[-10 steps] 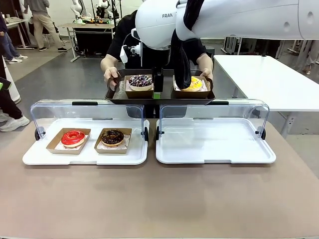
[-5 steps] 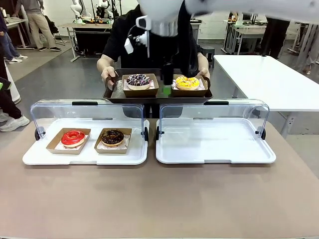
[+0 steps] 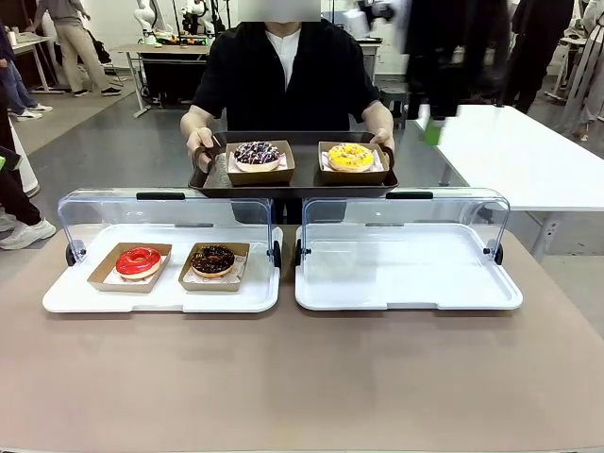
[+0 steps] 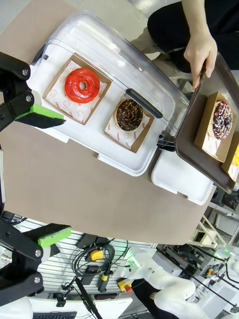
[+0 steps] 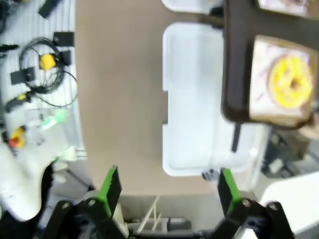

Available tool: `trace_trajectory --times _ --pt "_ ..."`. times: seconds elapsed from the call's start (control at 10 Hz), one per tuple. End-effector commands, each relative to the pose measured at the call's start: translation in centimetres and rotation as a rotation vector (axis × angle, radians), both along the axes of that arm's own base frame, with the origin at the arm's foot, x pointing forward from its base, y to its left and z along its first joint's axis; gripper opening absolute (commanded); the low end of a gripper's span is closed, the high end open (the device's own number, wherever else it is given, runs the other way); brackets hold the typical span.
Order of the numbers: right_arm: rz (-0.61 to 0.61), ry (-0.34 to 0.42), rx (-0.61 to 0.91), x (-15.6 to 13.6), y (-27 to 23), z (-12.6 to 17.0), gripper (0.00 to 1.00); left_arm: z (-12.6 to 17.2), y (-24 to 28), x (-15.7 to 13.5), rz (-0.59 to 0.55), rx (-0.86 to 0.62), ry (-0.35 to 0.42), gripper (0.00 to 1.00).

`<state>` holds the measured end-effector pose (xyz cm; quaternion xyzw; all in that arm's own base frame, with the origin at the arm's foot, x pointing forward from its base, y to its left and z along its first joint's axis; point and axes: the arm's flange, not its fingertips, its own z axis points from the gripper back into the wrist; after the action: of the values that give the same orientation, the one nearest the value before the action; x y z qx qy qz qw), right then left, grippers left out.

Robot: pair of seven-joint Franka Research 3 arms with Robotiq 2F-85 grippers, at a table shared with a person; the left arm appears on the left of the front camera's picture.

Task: Provide the desired donut to the person.
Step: Place the picked Paper togo box onto the Handle tray extended by the person.

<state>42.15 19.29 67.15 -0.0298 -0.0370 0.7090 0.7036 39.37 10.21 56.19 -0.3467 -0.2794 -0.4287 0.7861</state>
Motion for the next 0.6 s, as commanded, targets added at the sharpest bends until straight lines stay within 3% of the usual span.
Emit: trace_trajectory --times 0.0,0.5 --pt "-0.039 -0.060 0.034 -0.6 -4.7 -3.3 1.00 0.3 -0.1 0.0 0.009 -0.018 0.007 1.00" --pt "-0.109 -0.042 0.095 0.7 -14.0 -7.5 1.00 0.3 -0.1 0.0 0.009 -0.018 0.007 1.00"
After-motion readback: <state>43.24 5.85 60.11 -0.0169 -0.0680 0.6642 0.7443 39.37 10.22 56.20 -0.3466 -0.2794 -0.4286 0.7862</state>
